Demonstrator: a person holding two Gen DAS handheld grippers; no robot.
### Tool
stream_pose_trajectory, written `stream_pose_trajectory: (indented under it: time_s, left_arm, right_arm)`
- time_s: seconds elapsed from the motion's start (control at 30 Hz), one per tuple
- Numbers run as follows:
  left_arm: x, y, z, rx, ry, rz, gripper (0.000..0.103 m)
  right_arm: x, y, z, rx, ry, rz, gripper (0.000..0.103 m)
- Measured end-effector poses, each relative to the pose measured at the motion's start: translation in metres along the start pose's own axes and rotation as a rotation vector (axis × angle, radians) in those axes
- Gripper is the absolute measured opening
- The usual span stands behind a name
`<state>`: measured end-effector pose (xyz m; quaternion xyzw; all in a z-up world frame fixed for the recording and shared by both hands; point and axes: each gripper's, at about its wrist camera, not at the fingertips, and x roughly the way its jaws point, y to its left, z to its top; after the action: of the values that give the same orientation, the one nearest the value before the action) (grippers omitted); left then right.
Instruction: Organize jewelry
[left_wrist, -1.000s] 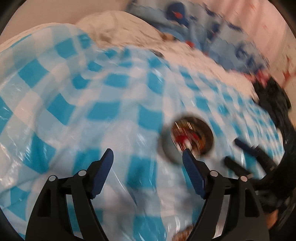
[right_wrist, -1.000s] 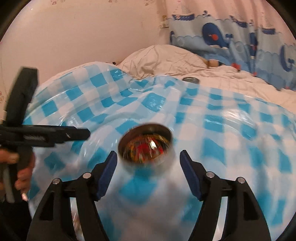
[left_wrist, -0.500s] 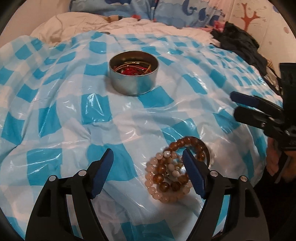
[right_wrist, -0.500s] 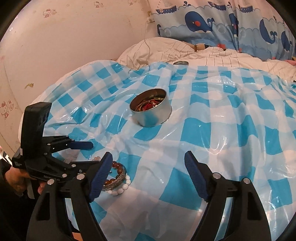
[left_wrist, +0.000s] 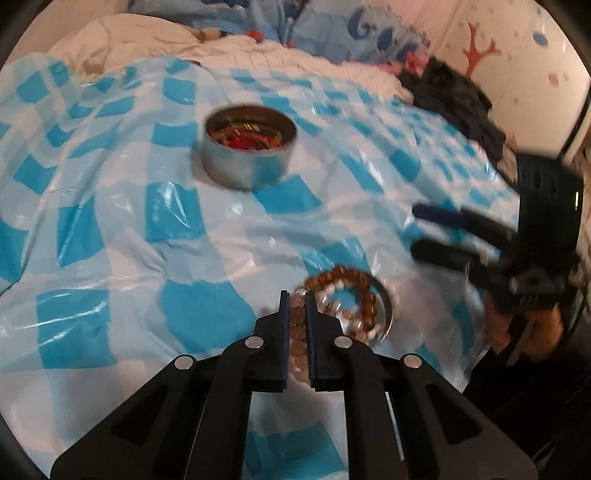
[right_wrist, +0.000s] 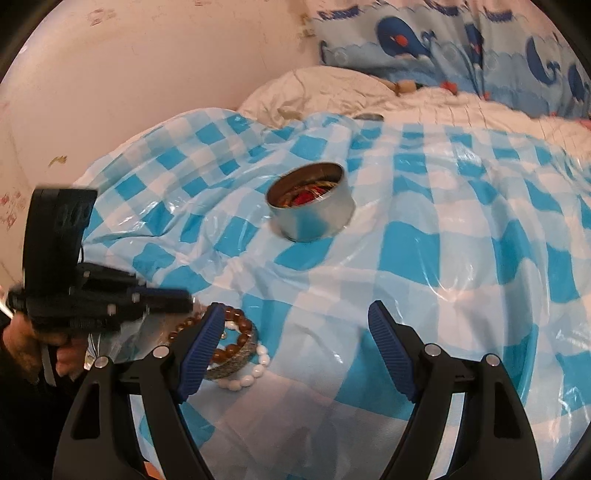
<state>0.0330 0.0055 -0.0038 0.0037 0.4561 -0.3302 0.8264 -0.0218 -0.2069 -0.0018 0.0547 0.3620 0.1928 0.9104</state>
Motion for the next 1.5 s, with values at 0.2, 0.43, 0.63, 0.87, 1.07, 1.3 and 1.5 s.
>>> stream_pose_trajectory:
  time_s: [0.2, 0.43, 0.63, 0.87, 1.07, 1.3, 1.5]
  left_arm:
    - [-0.017, 0.031, 0.01, -0.152, -0.088, 0.036, 0.007]
    - [-0.01, 0.049, 0.013, -0.213, -0.066, 0.15, 0.007]
    - [-0.004, 0.05, 0.016, -0.197, -0.045, 0.171, 0.007]
    - [-0.006, 0.048, 0.017, -0.193, -0.059, 0.171, 0.007]
    - [-0.01, 0.041, 0.022, -0.181, -0.089, 0.152, 0.007]
    - [-0.007, 0.03, 0.029, -0.147, -0.092, 0.166, 0.007]
    - [-0.005, 0.026, 0.03, -0.123, -0.086, 0.201, 0.007]
  right_arm:
    - [0.015, 0.038, 0.004, -0.188, 0.011, 0.07, 0.077]
    - [0.064, 0.051, 0.006, -0.251, 0.142, 0.103, 0.054]
    - [0.062, 0.06, -0.002, -0.324, 0.141, 0.069, 0.014]
    - [0.04, 0.048, 0.011, -0.228, 0.053, 0.136, 0.012]
    - [0.025, 0.033, 0.024, -0.119, -0.014, 0.195, 0.012]
    - [0.016, 0.026, 0.029, -0.083, -0.046, 0.194, 0.009]
    - [0.022, 0.023, 0.027, -0.079, -0.008, 0.163, 0.017]
